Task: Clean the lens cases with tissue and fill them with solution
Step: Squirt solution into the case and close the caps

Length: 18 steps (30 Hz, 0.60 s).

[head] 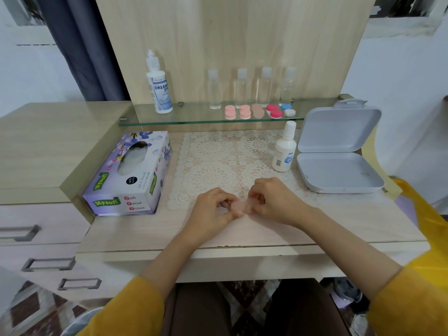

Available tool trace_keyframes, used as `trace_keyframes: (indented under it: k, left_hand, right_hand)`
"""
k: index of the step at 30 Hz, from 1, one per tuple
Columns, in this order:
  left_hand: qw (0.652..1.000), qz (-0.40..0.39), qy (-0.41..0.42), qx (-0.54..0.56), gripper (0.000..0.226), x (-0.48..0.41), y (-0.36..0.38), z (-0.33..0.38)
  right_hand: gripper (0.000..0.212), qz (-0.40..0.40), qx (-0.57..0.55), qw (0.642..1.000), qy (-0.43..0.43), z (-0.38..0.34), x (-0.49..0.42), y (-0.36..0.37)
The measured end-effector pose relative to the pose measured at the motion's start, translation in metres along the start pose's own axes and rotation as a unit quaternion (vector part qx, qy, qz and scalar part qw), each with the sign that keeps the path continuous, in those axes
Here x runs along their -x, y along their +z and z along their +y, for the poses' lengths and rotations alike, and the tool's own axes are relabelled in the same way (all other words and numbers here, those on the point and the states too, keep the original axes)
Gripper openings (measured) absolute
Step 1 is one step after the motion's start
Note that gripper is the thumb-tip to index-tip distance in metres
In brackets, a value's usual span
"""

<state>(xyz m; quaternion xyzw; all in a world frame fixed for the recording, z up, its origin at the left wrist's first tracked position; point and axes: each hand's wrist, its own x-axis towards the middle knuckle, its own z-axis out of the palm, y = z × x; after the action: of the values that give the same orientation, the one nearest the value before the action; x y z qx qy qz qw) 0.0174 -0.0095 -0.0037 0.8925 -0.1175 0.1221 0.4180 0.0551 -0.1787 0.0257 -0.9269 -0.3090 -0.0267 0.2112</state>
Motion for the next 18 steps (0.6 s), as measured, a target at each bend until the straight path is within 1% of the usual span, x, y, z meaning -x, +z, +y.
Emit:
trace_keyframes:
  k: [2,6,10,13,15,18]
  left_hand:
    - [1.000,-0.006,0.007,0.000,0.030,0.000,-0.001,0.000]
    - [0.998,-0.055,0.040,0.002,0.030,0.001,-0.003,0.002]
    - [0.994,-0.099,0.032,-0.011,0.026,0.000,-0.015,0.006]
    - [0.990,-0.130,0.030,-0.042,0.030,-0.004,-0.024,0.005]
    - [0.990,-0.121,0.024,-0.063,0.032,-0.006,-0.028,0.000]
    - [0.997,-0.045,0.014,-0.062,0.027,-0.010,-0.031,-0.005]
  right_hand:
    - [0.014,0.012,-0.005,1.000,-0.001,0.000,0.003,0.003]
    - [0.014,0.038,-0.034,0.999,0.015,0.001,0.008,0.006]
    - [0.031,0.051,-0.092,0.993,0.052,0.004,0.012,0.006]
    - [0.035,0.071,-0.081,0.992,0.061,0.012,0.016,0.004]
    - [0.040,0.082,-0.035,0.994,0.061,0.019,0.020,0.003]
    - [0.049,0.062,0.023,0.996,0.067,0.027,0.028,0.005]
